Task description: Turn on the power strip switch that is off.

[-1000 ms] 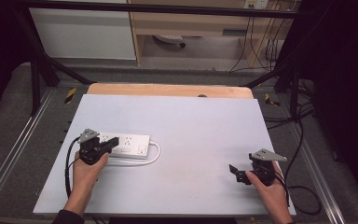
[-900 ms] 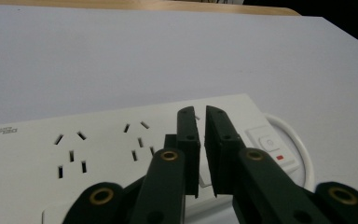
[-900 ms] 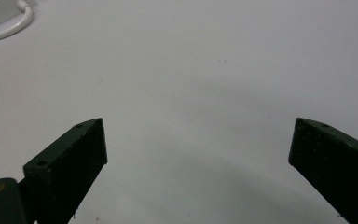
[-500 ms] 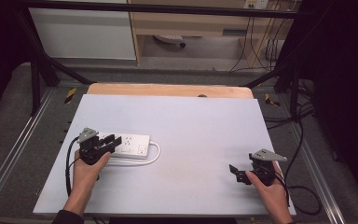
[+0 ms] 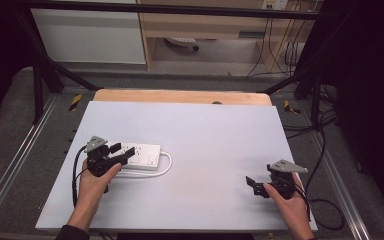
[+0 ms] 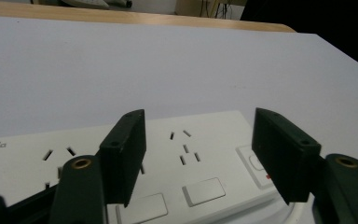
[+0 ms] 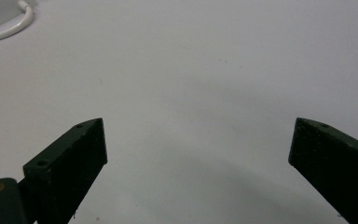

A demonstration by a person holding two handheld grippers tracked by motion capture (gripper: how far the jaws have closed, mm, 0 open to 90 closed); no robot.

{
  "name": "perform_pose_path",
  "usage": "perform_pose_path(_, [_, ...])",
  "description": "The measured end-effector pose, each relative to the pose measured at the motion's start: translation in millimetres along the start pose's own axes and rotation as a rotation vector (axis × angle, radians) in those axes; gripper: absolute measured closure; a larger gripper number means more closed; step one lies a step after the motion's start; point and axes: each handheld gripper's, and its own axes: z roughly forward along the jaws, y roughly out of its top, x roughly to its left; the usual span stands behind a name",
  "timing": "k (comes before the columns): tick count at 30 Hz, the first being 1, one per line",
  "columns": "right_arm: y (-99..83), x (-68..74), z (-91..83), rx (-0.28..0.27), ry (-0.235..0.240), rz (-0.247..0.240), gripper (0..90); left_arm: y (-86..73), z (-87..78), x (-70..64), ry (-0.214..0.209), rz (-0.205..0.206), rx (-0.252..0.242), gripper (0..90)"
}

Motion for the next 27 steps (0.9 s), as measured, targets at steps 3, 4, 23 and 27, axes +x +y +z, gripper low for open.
perform_pose_path(3, [-0.1, -0.1, 0.0, 0.000, 0.000, 0.000, 4.8, 0.8, 0.2, -0.5, -0.004, -0.007, -0.004, 27.8])
perform_pose_path(4, [-0.1, -0.2, 0.1, -0.002, -0.001, 0.001, 4.8, 1.1, 0.2, -0.5, -0.003, -0.010, -0.007, 25.4])
perform_pose_path(23, [-0.3, -0.3, -0.1, -0.001, -0.001, 0.003, 4.6, 4.3, -0.3, -3.8, -0.007, -0.005, -0.050, 9.6])
perform_pose_path(27, [-0.3, -0.6, 0.0, 0.000, -0.001, 0.003, 4.5, 6.8, -3.6, -5.5, -0.015, -0.011, -0.060, 9.4])
